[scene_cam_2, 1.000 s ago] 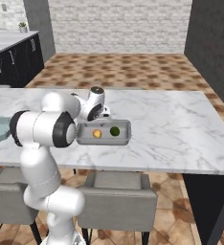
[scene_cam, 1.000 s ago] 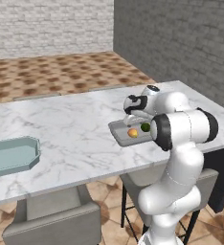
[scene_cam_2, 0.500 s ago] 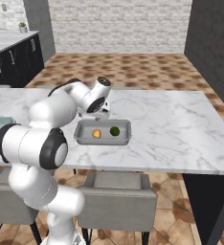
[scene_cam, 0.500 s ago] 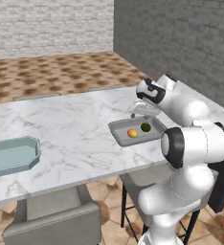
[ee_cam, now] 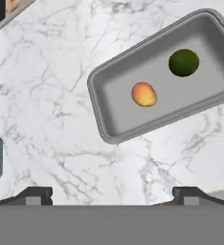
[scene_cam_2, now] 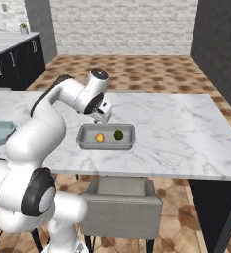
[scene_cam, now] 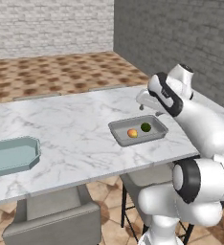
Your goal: Place the cold items (mango and lime) from the fridge in one tupperware on the dining counter. Place the warm items (hot dog and kebab skewer) in the stove area in another tupperware.
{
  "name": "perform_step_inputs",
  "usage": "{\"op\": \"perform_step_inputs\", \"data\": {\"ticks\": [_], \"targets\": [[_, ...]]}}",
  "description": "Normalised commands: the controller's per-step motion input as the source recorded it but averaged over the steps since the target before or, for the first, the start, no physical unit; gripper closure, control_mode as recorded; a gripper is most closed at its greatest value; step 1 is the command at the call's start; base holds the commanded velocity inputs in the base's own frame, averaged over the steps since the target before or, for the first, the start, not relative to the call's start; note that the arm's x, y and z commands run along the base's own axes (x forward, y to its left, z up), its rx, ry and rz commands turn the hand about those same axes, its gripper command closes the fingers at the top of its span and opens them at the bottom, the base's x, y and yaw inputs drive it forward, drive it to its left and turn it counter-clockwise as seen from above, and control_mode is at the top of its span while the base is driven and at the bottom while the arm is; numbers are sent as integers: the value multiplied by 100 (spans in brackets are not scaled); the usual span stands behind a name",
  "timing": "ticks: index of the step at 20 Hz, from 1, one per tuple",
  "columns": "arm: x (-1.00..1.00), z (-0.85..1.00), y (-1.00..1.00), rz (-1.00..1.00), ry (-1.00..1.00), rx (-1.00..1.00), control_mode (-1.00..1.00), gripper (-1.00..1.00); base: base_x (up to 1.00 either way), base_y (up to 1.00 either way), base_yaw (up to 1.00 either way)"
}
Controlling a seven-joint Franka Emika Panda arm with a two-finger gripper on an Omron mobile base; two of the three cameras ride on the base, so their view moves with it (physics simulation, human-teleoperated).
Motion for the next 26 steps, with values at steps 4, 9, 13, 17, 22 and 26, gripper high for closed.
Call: {"op": "perform_step_inputs", "data": {"ticks": [4, 9, 13, 17, 22, 26], "targets": [[-60, 44, 13, -25, 26, 0, -100, -100, 0, 0, 0], [-72, 32, 13, -7, 15, -1, -100, -100, 0, 0, 0], [-80, 25, 17, 0, 1, -7, -100, -100, 0, 0, 0], [-83, 3, 22, -1, 0, -5, -100, -100, 0, 0, 0], [-86, 0, 29, -10, 0, -2, -100, -100, 0, 0, 0], [-88, 0, 32, -15, 0, 0, -100, -100, 0, 0, 0]]}}
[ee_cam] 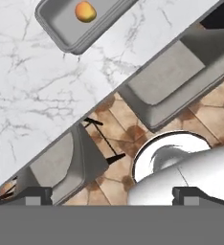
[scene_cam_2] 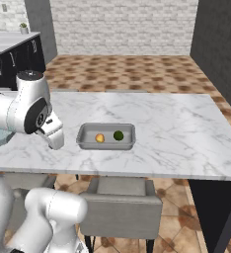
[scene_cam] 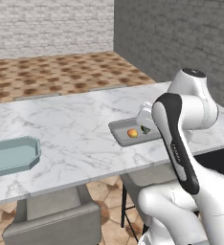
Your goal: Place the cold items (mango and lime) from the fridge in one tupperware on the dining counter. Place the warm items (hot dog and kebab skewer) in the stove area in another tupperware.
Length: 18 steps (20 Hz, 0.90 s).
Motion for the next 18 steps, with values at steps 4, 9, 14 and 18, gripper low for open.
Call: {"op": "perform_step_inputs", "data": {"ticks": [4, 9, 14, 18], "targets": [[-66, 0, 28, -11, 0, -3, -100, -100, 0, 0, 0], [-47, 0, 6, 0, -21, 0, -100, -100, 0, 0, 0], [-9, 0, 1, 0, 0, 0, -100, -100, 0, 0, 0], [-16, 0, 0, 0, 0, 0, 100, -100, -19, 21, 0]]}}
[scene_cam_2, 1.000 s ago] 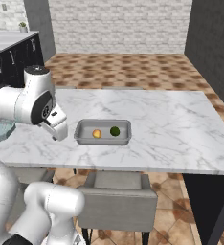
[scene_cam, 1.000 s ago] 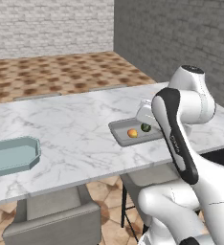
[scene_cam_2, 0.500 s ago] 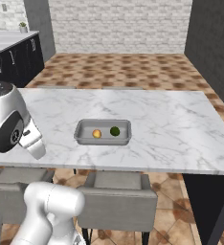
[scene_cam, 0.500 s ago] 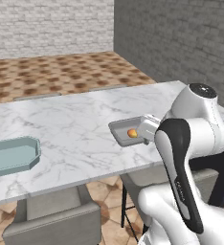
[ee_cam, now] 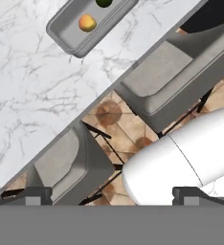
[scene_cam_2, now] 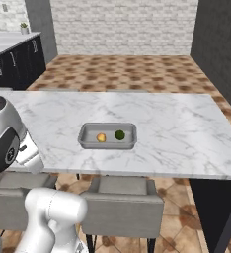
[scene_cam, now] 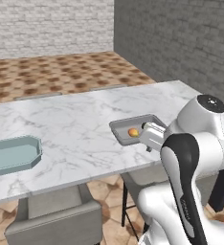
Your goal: Place the cold items (mango and lime) from the fridge in one tupperware on the dining counter. Place the warm items (hot dog and kebab skewer) in the stove area in another tupperware.
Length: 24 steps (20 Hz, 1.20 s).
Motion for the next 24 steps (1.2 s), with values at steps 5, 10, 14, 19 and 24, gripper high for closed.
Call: {"op": "perform_step_inputs", "data": {"ticks": [5, 10, 14, 19, 24], "targets": [[0, 0, 0, 0, 0, 0, 100, -100, -31, 95, 22], [0, 0, 0, 0, 0, 0, 100, -100, -36, 100, 50], [0, 0, 0, 0, 0, 0, 100, -100, -99, 42, 44], [0, 0, 0, 0, 0, 0, 100, -100, -100, 49, 19], [0, 0, 0, 0, 0, 0, 100, -100, -100, -7, -12]]}}
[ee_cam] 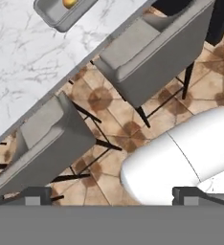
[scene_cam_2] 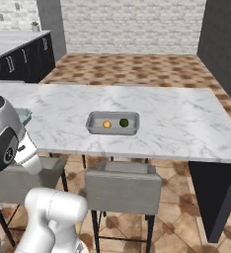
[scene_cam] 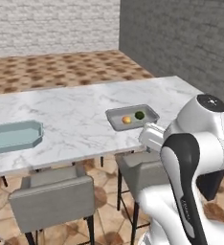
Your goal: Place the cold items (mango and lime) from the fridge in one tupperware on the dining counter. Place the warm items (hot dog and kebab skewer) in the stove area in another tupperware.
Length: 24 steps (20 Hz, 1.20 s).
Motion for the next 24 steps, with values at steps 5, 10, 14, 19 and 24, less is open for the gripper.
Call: {"op": "perform_step_inputs", "data": {"ticks": [5, 10, 14, 19, 24], "targets": [[0, 0, 0, 0, 0, 0, 100, -100, -99, 28, -6], [0, 0, 0, 0, 0, 0, 100, -100, -51, 100, 50], [0, 0, 0, 0, 0, 0, 100, -100, -30, 100, 96], [0, 0, 0, 0, 0, 0, 100, -100, 21, 100, 78], [0, 0, 0, 0, 0, 0, 100, -100, 83, 100, 26]]}}
